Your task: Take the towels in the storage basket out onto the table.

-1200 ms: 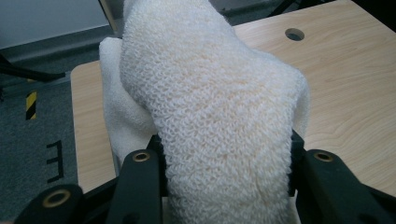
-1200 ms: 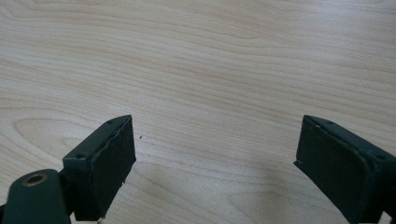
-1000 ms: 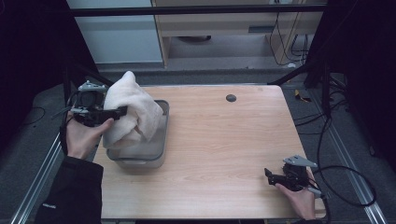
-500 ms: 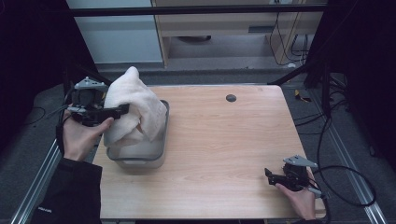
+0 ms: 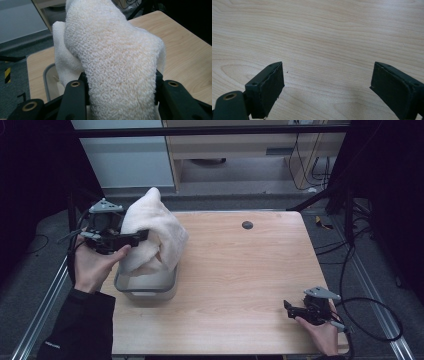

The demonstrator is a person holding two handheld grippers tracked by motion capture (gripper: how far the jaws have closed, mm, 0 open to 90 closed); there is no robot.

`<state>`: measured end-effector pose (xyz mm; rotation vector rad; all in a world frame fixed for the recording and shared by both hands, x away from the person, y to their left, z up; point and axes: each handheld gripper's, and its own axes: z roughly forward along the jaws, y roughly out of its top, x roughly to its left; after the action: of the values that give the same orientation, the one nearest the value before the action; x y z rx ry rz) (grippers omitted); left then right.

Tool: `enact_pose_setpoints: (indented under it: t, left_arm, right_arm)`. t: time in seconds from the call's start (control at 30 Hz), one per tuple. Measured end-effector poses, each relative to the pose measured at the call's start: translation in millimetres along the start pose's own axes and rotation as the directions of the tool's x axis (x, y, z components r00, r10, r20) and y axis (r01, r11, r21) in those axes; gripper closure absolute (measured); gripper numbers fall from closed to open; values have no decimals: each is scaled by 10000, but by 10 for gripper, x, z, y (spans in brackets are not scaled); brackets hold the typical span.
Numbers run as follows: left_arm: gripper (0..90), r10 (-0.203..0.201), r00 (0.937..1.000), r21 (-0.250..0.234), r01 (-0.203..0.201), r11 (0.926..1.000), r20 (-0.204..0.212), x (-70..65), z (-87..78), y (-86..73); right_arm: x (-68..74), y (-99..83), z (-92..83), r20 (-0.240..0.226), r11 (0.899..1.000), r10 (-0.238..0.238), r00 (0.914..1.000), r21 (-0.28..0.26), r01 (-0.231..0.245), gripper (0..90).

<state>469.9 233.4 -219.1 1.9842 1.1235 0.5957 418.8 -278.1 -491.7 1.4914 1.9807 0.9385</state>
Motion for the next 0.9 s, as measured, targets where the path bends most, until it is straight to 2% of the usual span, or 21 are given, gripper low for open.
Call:
enact_pose_setpoints:
  t: [0.4, 0.7, 0.83, 0.9]
  left_arm:
    - [556, 533, 9965, -51, -530, 9986, 651, -306, 84, 114]
    - [555, 975, 9886, 4, -982, 9952, 1149, -607, 270, 218]
    - [555, 963, 9869, 31, -975, 9952, 1294, -689, 346, 237]
    - [555, 1109, 9853, 92, -1131, 9935, 1298, -736, 393, 253]
  right_arm:
    - [-6, 2, -3, -2, 10000, -23, 10000, -29, 23, 111]
    - [-10, 6, -12, -6, 10000, -30, 10000, -65, 30, 109]
    - [-13, 7, -15, 29, 9999, -44, 10000, -100, 44, 106]
    - [-16, 5, -17, 49, 9999, -84, 10000, -127, 84, 105]
